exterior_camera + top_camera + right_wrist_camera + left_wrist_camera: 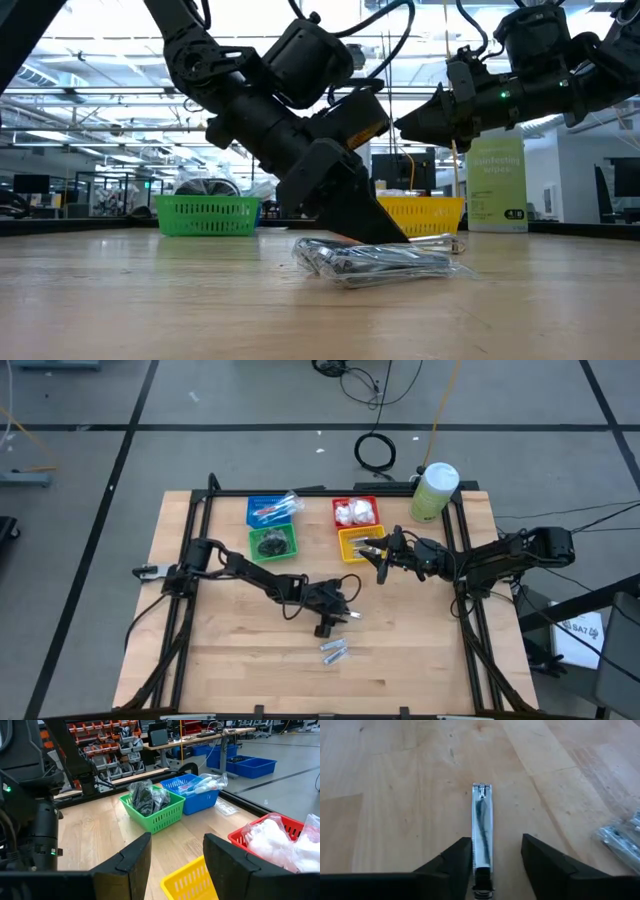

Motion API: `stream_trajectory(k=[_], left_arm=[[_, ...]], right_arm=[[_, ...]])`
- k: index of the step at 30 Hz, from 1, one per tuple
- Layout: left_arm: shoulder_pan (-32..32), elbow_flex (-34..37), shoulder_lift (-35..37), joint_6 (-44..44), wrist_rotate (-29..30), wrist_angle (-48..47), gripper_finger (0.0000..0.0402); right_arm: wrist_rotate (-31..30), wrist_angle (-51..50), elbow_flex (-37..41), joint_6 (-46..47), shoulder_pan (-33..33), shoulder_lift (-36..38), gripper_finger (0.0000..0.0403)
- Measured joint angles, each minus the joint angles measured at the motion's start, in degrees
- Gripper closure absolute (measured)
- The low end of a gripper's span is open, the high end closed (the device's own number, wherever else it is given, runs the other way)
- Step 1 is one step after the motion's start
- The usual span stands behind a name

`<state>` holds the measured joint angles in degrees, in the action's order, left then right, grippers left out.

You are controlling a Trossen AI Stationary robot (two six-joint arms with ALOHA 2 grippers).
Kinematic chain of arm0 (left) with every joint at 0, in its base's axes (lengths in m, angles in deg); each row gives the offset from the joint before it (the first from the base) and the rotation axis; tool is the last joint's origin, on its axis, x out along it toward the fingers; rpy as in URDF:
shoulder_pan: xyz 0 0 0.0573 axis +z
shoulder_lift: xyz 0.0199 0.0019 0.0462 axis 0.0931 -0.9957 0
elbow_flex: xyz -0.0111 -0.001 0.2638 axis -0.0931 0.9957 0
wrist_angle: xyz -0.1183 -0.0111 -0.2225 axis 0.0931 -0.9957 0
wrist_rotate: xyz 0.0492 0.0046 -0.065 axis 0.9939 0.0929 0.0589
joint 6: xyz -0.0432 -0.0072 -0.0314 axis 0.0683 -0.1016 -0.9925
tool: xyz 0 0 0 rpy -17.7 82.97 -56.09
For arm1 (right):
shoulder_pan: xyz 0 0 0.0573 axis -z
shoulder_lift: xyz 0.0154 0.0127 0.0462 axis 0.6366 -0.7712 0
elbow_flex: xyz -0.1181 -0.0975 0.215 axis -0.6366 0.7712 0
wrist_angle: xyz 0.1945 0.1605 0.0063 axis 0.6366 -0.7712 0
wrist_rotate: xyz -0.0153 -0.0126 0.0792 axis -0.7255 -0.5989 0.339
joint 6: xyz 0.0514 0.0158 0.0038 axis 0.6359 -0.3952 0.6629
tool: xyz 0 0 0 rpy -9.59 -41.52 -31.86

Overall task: Pick & Place Travel size toiletries
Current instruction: Put the nail cutter into the yellow bin

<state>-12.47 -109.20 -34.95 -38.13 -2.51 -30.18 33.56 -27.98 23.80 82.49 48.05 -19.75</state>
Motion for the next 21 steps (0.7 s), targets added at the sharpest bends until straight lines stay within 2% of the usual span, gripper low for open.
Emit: stream_trajectory(k=[12, 21], left_arm=[[0.0, 0.0, -0.1, -0.6, 2.3, 0.3, 0.0377], [-0.4, 0.0, 0.3, 1.5, 4.9, 0.1, 0.0372]], right_arm=[[0.0, 0.0, 0.0, 0.0, 0.0, 0.0, 0.0232], [0.0, -0.1, 0.0, 0.0, 0.0, 0.0, 0.0232]])
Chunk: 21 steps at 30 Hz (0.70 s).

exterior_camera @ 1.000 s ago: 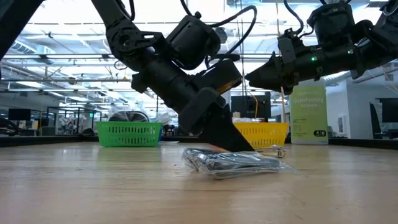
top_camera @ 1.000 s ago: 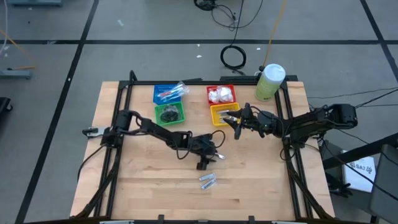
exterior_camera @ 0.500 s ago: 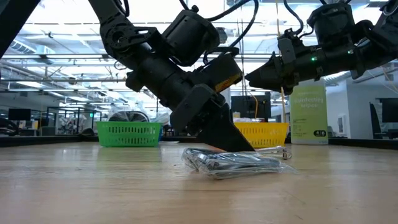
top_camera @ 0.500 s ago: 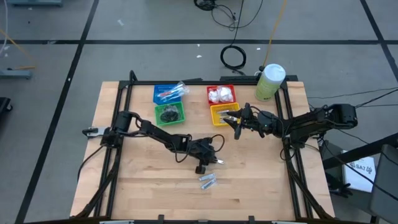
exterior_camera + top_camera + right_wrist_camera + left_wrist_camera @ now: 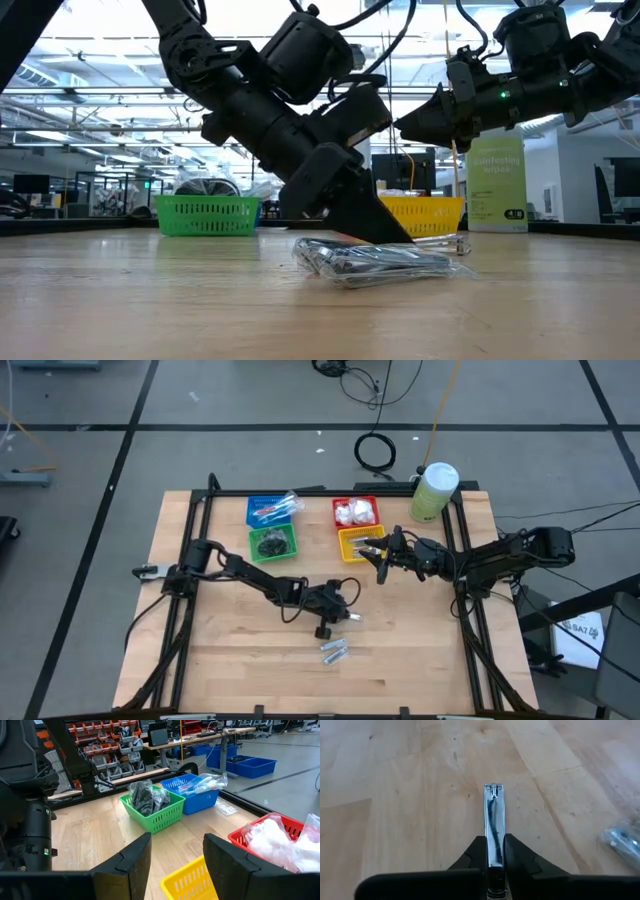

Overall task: Pick & Place Travel size toiletries
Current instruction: Put the nail cutter into the yellow bin

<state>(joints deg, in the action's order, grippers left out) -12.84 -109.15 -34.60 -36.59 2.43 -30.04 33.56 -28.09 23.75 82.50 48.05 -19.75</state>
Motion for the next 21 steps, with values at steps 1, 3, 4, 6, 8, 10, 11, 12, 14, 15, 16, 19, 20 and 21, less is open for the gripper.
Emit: stream_trajectory(k=[1, 3, 4, 6, 8, 10, 11, 12, 14, 15, 16, 19, 20, 21], left_arm=[[-0.1, 0.0, 0.2, 0.4, 0.4, -0.2, 0.0376], [-0.5, 0.1, 1.5, 1.2, 2.1, -1.6, 0.0383], [-0.6, 0.2, 2.3, 1.8, 3.2, -2.5, 0.0383], [-1.0, 0.4, 4.5, 3.4, 5.9, -5.0, 0.0383], [-1.6, 0.4, 7.1, 5.8, 10.2, -7.7, 0.0383], [-2.5, 0.4, 10.2, 8.6, 16.2, -11.3, 0.0383], [-3.0, 0.3, 11.7, 10.1, 19.4, -13.0, 0.0382], [-3.5, 0.2, 12.9, 11.4, 22.7, -14.4, 0.0381], [-4.5, 0.2, 15.2, 14.2, 29.2, -17.2, 0.0381], [-5.0, 0.2, 16.2, 15.7, 32.3, -17.9, 0.0382], [-5.5, 0.2, 17.2, 17.2, 35.2, -18.1, 0.0382], [-6.7, 0.2, 19.8, 22.3, 43.1, -18.2, 0.0383], [-7.0, 0.2, 20.3, 24.0, 45.2, -18.1, 0.0383], [-7.3, 0.2, 20.8, 25.4, 47.0, -18.1, 0.0383]], right_arm=[[0.0, 0.0, 0.0, 0.0, 0.0, 0.0, 0.0232], [0.0, -0.2, 0.0, 0.0, 0.0, 0.0, 0.0232], [0.0, -0.2, 0.0, 0.0, 0.0, 0.0, 0.0232], [0.0, -0.3, 0.0, 0.0, 0.0, 0.0, 0.0232], [0.0, -0.3, 0.0, 0.0, 0.0, 0.0, 0.0232], [0.0, -0.3, 0.0, 0.0, 0.0, 0.0, 0.0232], [0.0, -0.3, 0.0, 0.3, 0.0, 0.0, 0.0232], [0.0, -0.3, 0.0, 1.0, 0.0, 0.0, 0.0232], [0.0, -0.3, 0.0, 2.8, 0.0, 0.0, 0.0232], [0.0, -0.3, 0.0, 3.8, 0.0, 0.0, 0.0232], [0.0, -0.2, 0.0, 4.7, 0.0, 0.0, 0.0232], [2.2, -0.3, 0.0, 6.7, 0.0, 0.0, 0.0232], [3.2, -0.3, 0.0, 7.0, 0.0, 0.0, 0.0232], [4.4, -0.3, 0.0, 7.2, 0.0, 0.0, 0.0231]])
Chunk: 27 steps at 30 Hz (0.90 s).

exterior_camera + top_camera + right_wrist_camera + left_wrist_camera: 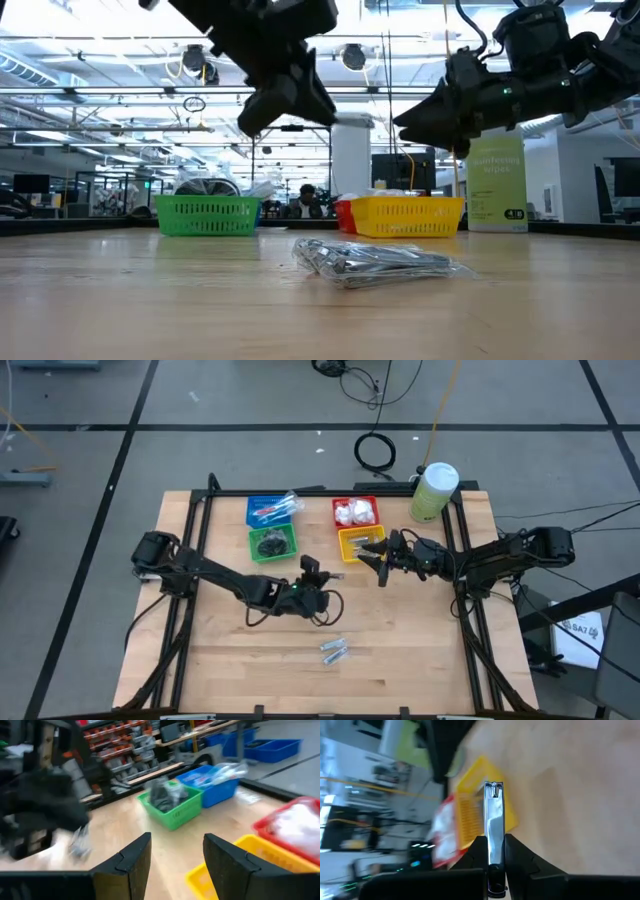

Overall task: Pick & Place Travel size toiletries
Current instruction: Put the nail cutter into the yellow bin

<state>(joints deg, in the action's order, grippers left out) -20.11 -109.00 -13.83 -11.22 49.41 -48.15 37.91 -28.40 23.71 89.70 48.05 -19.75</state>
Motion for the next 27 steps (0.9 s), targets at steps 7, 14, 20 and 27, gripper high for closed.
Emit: stream_trajectory(k=[7, 14, 20, 27], left_arm=[[0.0, 0.0, 1.0, 5.6, 7.4, -0.1, 0.0382], [0.3, 0.0, 1.0, 5.6, 7.4, 0.3, 0.0379], [0.5, -0.1, 1.0, 6.4, 8.3, 1.2, 0.0383], [0.5, -0.1, 1.0, 6.6, 8.6, 1.5, 0.0376]], right_arm=[[4.6, -0.7, -1.3, 0.3, -0.8, 0.0, 0.0198], [4.5, -0.6, -5.3, 2.1, -3.8, -0.8, 0.0136], [4.7, -1.0, -8.9, 2.3, -5.5, -5.0, 0.0125], [7.8, -0.9, -13.5, 5.4, -4.9, -12.0, 0.0132]])
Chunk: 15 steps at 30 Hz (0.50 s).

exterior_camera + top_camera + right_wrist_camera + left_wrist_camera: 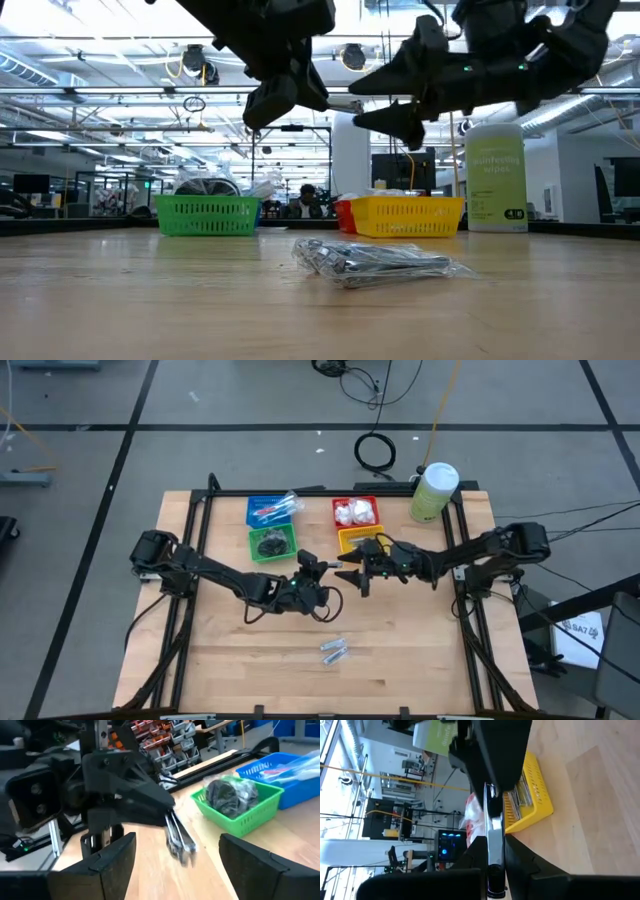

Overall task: Pick & Place Travel size toiletries
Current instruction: Put the nail cutter into the yellow bin

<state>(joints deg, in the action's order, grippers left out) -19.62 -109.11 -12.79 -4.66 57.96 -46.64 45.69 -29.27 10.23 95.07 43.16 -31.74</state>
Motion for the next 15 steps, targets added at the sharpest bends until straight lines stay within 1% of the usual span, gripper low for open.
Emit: stream_trajectory(k=[5, 9, 15], left_arm=[[0.0, 0.0, 0.0, -0.4, 0.3, -0.1, 0.0381], [0.0, 0.0, 0.0, -0.5, 0.3, -0.1, 0.0383], [0.0, 0.0, 0.0, -1.0, 0.3, -0.1, 0.0375]], right_arm=[[1.1, 0.0, -2.2, 0.6, 0.1, -2.5, 0.0138], [1.1, 0.1, -2.4, 0.5, 0.1, -2.8, 0.0149], [1.1, 0.3, -2.4, -0.2, 0.1, -2.8, 0.0182]])
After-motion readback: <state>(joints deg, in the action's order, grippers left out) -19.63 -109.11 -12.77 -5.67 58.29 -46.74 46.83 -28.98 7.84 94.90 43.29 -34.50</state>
